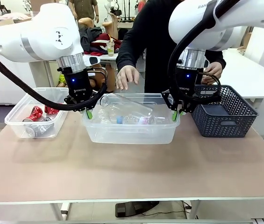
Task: Sort the waste into each basket.
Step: Offer the picked Organizing box to the human.
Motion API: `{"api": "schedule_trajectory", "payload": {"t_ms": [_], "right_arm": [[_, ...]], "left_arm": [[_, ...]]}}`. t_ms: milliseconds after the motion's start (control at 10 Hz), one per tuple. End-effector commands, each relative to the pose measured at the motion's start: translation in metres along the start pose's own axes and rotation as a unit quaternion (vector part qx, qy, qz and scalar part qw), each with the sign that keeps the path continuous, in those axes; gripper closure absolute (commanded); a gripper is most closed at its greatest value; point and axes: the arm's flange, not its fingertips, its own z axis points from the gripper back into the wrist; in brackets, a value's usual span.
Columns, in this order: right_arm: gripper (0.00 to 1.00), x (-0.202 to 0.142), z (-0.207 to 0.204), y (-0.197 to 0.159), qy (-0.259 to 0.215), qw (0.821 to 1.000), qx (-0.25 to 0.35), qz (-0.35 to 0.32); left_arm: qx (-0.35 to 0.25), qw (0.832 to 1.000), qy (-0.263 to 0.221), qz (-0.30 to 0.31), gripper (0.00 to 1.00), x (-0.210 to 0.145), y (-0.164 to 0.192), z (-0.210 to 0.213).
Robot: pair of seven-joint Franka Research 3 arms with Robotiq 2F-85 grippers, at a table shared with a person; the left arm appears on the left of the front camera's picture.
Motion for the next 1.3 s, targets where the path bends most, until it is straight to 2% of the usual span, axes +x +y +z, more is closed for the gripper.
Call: {"api": "schedule_trajectory", "payload": {"t_ms": [0, 900, 1000, 1100, 1200], "right_arm": [[1.0, -0.001, 0.001, 0.001, 0.0, 1.0, 0.008, -0.002], [1.0, -0.001, 0.001, 0.001, 0.0, 1.0, 0.008, -0.002], [0.94, 0.0, 0.0, 0.0, 0.0, 1.0, 0.0, 0.0], [0.94, 0.016, 0.011, 0.021, 0.001, 0.999, -0.01, 0.039], [0.94, 0.039, 0.025, 0.037, 0.005, 0.998, -0.006, 0.069]], "left_arm": [[0.004, 1.0, -0.005, 0.003, 1.0, -0.001, 0.002, 0.004], [0.004, 1.0, -0.005, 0.003, 1.0, -0.001, 0.002, 0.004], [0.0, 1.0, 0.0, 0.0, 0.94, 0.0, 0.0, 0.0], [-0.001, 1.0, -0.013, -0.005, 0.94, 0.017, 0.001, 0.014], [0.008, 0.999, -0.048, 0.004, 0.94, 0.043, 0.003, 0.032]]}}
